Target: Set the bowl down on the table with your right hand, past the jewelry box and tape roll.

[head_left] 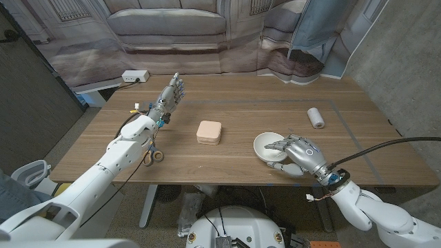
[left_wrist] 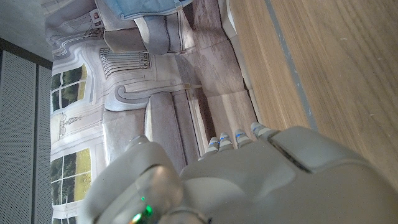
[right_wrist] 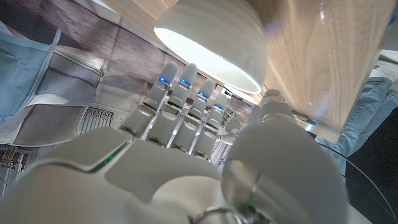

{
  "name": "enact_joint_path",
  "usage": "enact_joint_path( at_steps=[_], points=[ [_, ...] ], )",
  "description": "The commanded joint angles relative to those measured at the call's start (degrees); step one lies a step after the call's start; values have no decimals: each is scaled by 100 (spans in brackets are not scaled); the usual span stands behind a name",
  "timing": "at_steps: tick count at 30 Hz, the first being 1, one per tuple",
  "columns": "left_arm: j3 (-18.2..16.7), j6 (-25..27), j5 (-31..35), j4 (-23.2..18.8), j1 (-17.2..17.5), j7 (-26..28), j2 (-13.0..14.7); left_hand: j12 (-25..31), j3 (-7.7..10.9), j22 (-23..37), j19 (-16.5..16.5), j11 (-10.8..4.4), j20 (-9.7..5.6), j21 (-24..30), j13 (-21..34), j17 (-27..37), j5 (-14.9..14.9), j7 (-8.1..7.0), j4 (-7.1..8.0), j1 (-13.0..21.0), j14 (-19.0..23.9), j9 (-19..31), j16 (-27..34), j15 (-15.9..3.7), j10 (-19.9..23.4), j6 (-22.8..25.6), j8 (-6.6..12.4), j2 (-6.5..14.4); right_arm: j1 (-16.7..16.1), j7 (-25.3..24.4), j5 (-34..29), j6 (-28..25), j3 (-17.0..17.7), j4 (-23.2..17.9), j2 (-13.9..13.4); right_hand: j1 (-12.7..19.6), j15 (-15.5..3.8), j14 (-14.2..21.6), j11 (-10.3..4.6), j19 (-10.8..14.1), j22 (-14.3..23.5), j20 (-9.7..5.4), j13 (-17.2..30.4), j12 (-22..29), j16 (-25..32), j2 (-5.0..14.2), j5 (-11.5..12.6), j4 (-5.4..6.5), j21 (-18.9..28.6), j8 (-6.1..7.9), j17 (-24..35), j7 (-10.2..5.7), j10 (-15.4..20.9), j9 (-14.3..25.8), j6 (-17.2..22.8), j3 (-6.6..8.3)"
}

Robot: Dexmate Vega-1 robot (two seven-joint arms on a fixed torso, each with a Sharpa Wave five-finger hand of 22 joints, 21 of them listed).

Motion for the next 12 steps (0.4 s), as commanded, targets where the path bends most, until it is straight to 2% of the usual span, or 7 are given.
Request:
enact_joint_path(
  at_steps=[1,12],
  points=[
    [-19,-47,-27,67,24,-27,-26,24,-39,14,-515,-18,-60,13,19,19,6,7,12,19,-329,16,28,38,-186,-30,17,25,-69,182,-32,-6,178,-202,-99,-37,-578,42,35,19,30,-354,-2,17,30,10,34,22,-39,26,13,6,4,8,38,-3],
    [-28,-51,-31,65,7,-65,-4,24,-50,14,-520,-16,-56,12,19,19,6,7,12,23,-337,16,25,37,-190,-34,15,30,-137,208,-104,-96,273,-229,-67,-45,-601,72,23,57,31,-371,-4,36,49,32,61,29,-43,33,11,7,2,3,38,0]
  ],
)
